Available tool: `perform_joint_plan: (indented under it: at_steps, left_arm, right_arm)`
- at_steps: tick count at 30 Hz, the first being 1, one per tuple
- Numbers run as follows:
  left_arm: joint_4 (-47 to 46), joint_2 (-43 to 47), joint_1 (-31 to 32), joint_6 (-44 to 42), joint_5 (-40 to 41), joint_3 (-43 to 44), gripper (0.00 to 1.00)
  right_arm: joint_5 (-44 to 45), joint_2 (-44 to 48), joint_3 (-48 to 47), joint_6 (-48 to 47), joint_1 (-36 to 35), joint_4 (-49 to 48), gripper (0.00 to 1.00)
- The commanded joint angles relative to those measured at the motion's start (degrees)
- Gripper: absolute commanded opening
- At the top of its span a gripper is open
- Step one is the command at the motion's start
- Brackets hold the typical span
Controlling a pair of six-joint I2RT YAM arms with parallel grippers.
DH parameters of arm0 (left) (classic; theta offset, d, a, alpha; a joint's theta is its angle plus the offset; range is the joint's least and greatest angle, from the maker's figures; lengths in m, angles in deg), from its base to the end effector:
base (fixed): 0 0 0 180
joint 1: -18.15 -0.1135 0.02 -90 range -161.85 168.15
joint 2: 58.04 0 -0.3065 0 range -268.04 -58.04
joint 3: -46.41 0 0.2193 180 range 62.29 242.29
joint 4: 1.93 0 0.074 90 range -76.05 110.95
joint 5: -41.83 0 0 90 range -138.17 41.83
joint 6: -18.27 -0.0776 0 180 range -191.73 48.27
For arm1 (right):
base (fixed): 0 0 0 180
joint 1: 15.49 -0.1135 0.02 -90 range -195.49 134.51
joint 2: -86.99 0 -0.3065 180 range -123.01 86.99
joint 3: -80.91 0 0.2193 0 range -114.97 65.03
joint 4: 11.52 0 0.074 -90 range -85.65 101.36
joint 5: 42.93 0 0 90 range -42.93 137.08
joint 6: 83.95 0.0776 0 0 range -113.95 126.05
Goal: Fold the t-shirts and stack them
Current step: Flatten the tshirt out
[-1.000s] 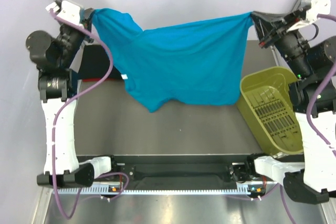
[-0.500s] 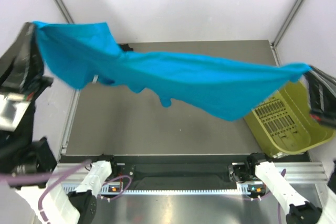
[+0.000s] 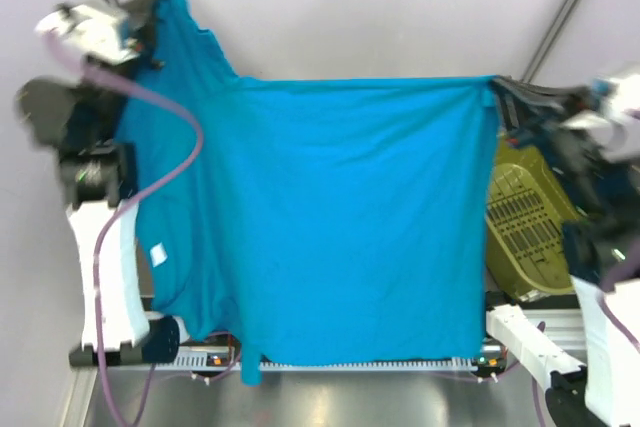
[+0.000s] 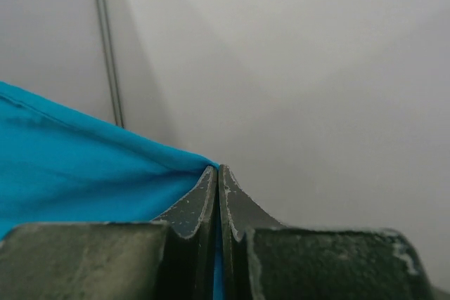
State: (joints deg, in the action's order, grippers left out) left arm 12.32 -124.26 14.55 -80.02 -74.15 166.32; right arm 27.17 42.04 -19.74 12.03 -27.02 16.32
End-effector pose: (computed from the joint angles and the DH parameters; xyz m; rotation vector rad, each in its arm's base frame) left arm 0.1392 -0.0253 0.6620 0.4577 0.8473 -0.0088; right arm 0.0502 0.0372 0.5799 -0.3671 1.0658 0.4611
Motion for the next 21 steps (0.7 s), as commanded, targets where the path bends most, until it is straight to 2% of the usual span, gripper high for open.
perform_joint_plan:
  at_steps: [1,3,5,8,14,18,21]
  left_arm:
    - [-6.9,-4.5,-0.1,1.8,-3.4,-9.3,0.00]
    - [-9.8,-6.2,-0.1,1.9,-2.9,-16.5,0.00]
    - [-14.3,-8.2,-0.1,2.0,-2.3,-21.9,0.00]
    - [-16.9,-14.5,-0.1,1.5,-2.2,-26.0,0.00]
    - [-22.7,-30.8,0.0,-0.7,-1.0,-27.7,0.00]
    - [-25.4,-36.9,0.0,-3.0,-2.1,-25.7,0.00]
    - [-28.7,-39.1,-0.1,-6.3,-2.2,-26.2,0.00]
  right_arm:
    - [3.3,-3.4,8.6,-3.8,-0.5,-5.3,0.00]
    - [3.3,-5.2,14.3,-4.7,-0.5,-8.3,0.00]
    - [4.2,-8.5,18.0,-4.9,-0.5,-15.4,0.00]
    - [6.8,-15.1,23.2,-5.5,-0.5,-24.7,0.00]
    - [4.4,-34.7,17.9,-9.6,-0.5,-32.0,0.00]
    - [5.1,-50.4,9.8,-12.6,-0.2,-31.1,0.00]
    - [5.3,-56.7,5.2,-13.1,0.5,-31.8,0.00]
